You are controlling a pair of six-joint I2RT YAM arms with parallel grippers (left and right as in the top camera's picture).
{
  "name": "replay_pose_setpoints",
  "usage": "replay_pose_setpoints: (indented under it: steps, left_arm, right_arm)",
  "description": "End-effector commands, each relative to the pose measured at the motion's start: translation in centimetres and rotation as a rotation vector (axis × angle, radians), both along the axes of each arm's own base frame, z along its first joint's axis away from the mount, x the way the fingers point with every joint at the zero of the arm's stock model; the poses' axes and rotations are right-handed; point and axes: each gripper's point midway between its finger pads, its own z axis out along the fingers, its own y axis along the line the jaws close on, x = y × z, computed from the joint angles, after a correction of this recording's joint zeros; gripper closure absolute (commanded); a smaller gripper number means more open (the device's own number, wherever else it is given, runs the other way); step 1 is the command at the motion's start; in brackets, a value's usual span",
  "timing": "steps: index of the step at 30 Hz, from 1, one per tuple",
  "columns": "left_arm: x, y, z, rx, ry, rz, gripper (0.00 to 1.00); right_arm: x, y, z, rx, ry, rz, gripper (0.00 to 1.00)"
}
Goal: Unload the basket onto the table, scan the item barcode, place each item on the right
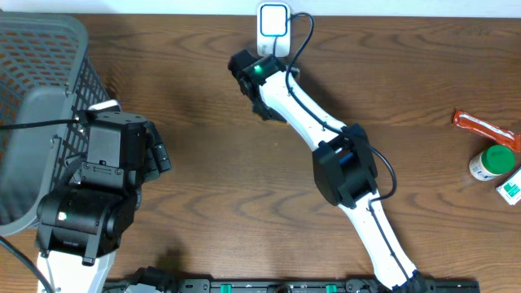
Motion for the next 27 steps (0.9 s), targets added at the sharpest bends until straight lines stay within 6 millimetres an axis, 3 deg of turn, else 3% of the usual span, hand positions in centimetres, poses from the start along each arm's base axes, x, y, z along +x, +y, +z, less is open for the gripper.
replay_pose_setpoints:
  steps: [1,3,5,9,10,14,18,23,27]
  left_arm:
    - [0.0,0.0,0.3,-0.005,-0.009,0.009,0.02]
    - [0.0,0.0,0.3,-0.005,-0.01,0.009,0.02]
    - [0.0,0.0,0.3,-0.005,-0.009,0.009,0.02]
    - [0.0,0.0,0.3,-0.005,-0.01,0.009,0.02]
    - [0.0,0.0,0.3,-0.005,-0.01,0.009,0.02]
    - [0.0,0.0,0.3,-0.005,-0.009,0.009,0.02]
    - [0.0,0.0,0.3,-0.005,-0.01,0.009,0.02]
    - [0.0,0.0,0.3,-0.005,-0.01,0.009,0.02]
    - [0.0,0.0,0.3,-0.005,-0.01,0.009,0.02]
  right_arm:
    - [-3.5,2.2,0.7,0.142,0.135,-0.06,0.89]
    - [-4.6,2.9,0.6,0.174,0.183,-0.059,0.86]
    - [-5.5,3.8,0.5,0.206,0.217,-0.056,0.76]
    - [-7.1,5.9,0.5,0.273,0.274,-0.056,0.19]
    - [-7.3,6.1,0.5,0.271,0.273,-0.051,0.11]
    - [-7.7,6.7,1.4,0.273,0.263,0.002,0.04]
    - [-7.2,6.2,4.6,0.277,0.215,0.106,0.03]
    - [-5.3,4.7,8.9,0.165,0.15,0.595,0.01]
    - [-5.6,3.8,9.1,0.119,0.245,0.938,0.01]
